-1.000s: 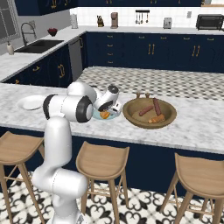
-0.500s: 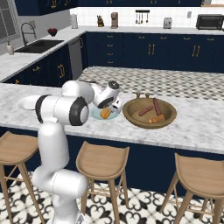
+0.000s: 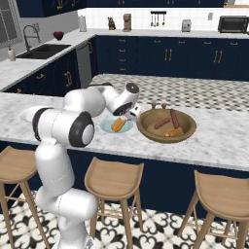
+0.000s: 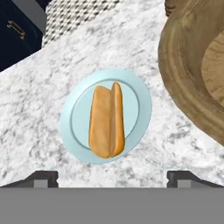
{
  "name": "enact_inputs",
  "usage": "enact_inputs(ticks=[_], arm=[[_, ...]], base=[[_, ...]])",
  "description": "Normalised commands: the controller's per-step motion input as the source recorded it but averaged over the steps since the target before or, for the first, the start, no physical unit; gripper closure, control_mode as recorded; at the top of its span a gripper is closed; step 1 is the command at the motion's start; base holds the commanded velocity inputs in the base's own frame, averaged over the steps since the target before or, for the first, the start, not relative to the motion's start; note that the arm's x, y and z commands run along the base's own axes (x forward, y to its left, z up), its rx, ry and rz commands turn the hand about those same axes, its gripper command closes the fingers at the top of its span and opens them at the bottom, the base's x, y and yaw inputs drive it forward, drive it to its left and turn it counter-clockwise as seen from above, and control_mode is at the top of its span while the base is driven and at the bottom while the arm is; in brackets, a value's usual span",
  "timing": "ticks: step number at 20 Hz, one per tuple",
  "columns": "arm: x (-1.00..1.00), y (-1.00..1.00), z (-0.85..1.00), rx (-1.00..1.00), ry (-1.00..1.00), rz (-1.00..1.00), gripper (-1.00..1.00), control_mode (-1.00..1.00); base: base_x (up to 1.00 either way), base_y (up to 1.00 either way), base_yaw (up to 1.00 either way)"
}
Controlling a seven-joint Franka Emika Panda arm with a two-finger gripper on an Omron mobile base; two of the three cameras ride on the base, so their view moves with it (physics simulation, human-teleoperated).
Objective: Place one bun and one sausage from the bowl on each plate.
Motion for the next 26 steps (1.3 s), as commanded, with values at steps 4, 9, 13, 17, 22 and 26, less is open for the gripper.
enact_inputs(ticks=[4,9,13,17,22,26], arm=[[0.03,-0.55,0.02,0.07,0.1,-0.01,-1.0,-1.0],[0.04,-0.49,-0.08,0.13,0.02,0.0,-1.0,-1.0],[0.18,-0.34,0.0,0.09,0.01,0.0,-1.0,-1.0],[0.33,-0.06,-0.02,0.04,0.05,0.0,-1.0,-1.0],[0.32,-0.11,-0.03,0.04,0.04,0.0,-1.0,-1.0],[0.28,-0.12,0.0,0.02,0.03,0.0,-1.0,-1.0]], base=[[0.0,0.0,0.0],[0.0,0.0,0.0],[0.0,0.0,0.0],[0.0,0.0,0.0],[0.0,0.0,0.0],[0.0,0.0,0.0]])
